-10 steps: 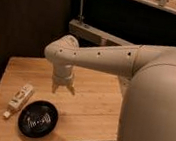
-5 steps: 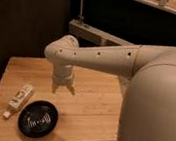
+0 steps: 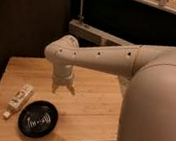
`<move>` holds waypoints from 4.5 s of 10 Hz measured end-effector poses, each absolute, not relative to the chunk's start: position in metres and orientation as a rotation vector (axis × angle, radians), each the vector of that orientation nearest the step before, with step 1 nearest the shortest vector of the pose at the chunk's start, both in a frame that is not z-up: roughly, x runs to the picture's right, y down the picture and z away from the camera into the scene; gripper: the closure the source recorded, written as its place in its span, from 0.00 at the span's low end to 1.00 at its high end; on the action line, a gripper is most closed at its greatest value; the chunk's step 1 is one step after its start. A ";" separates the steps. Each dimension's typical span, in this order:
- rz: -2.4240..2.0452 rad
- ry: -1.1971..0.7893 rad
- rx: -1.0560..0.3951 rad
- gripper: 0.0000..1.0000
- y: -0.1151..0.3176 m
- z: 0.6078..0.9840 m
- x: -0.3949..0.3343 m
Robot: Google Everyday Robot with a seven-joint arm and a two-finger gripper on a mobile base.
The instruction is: Place the bottle in the ceramic bowl
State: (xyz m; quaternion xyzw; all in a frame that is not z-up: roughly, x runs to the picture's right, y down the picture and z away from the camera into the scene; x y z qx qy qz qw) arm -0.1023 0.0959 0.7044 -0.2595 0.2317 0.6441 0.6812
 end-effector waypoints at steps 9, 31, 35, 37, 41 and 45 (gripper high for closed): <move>1.491 0.547 -0.544 0.35 0.074 0.723 -0.098; 2.068 0.505 -0.825 0.35 0.006 0.749 -0.099; 2.030 0.494 -0.902 0.35 -0.015 0.755 -0.149; 1.989 0.480 -0.951 0.35 -0.019 0.752 -0.179; 1.904 0.451 -1.100 0.35 -0.010 0.746 -0.213; 1.793 0.442 -1.170 0.35 0.010 0.735 -0.269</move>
